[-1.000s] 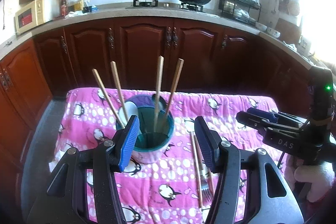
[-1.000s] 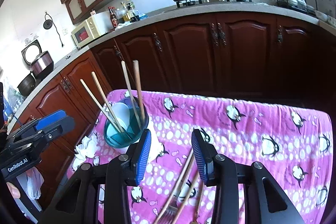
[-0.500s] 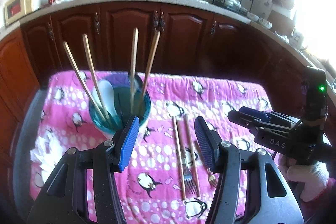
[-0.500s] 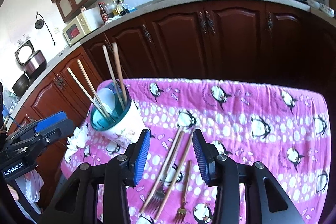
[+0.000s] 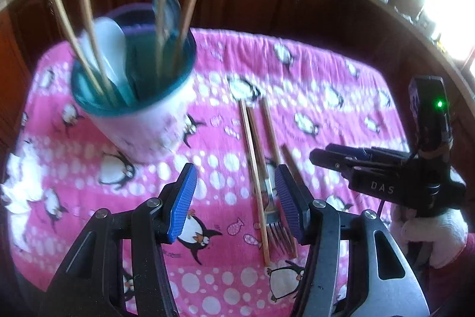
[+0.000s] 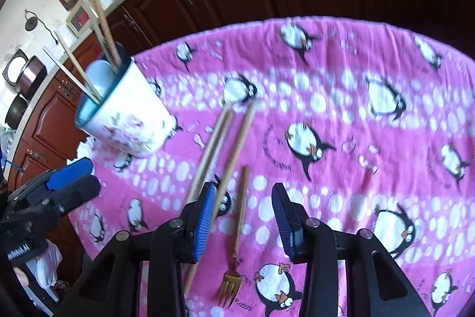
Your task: Organize utensils
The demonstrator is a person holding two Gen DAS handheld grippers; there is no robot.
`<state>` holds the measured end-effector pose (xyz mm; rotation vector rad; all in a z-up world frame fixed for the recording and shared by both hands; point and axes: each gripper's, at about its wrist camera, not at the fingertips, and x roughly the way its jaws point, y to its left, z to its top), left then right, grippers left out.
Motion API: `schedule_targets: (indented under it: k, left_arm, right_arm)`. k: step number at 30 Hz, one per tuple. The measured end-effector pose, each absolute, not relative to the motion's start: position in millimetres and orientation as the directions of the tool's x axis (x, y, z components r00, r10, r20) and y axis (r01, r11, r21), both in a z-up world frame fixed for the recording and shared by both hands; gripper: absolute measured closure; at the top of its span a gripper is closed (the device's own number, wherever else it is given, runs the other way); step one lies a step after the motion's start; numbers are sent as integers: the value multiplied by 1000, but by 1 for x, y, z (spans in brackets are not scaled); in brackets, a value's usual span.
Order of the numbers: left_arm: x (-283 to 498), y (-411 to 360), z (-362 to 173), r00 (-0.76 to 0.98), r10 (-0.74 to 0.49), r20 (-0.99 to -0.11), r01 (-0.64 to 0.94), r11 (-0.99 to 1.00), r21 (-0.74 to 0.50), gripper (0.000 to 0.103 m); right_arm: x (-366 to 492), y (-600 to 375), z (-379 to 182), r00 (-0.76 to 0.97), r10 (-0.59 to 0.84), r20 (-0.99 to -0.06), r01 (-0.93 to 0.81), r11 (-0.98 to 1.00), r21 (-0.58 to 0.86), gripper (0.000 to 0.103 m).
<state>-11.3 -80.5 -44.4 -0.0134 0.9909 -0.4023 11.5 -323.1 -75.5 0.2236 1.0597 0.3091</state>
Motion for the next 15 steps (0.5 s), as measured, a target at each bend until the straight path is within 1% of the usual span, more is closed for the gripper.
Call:
schedule_targets:
  k: [4, 6, 13, 15]
  left_arm:
    - [-4, -91, -67, 432, -343, -834, 341, 918, -202, 51]
    - [2, -97, -77, 410, -337, -848, 339, 919, -201, 56]
    - [14, -113, -106, 352, -306, -885, 355, 918, -176, 66]
    - [17, -116, -113, 338, -293, -894, 355, 920, -168, 71]
  right_arm:
    - [16, -320, -90, 411, 352, -841, -151, 936, 318, 73]
    - [18, -318, -95, 397, 352, -847, -157, 936, 316, 75]
    - [20, -308, -109, 370, 341, -864, -181, 939, 293, 81]
    - [20, -305, -109, 372, 326, -869, -192, 943, 271, 84]
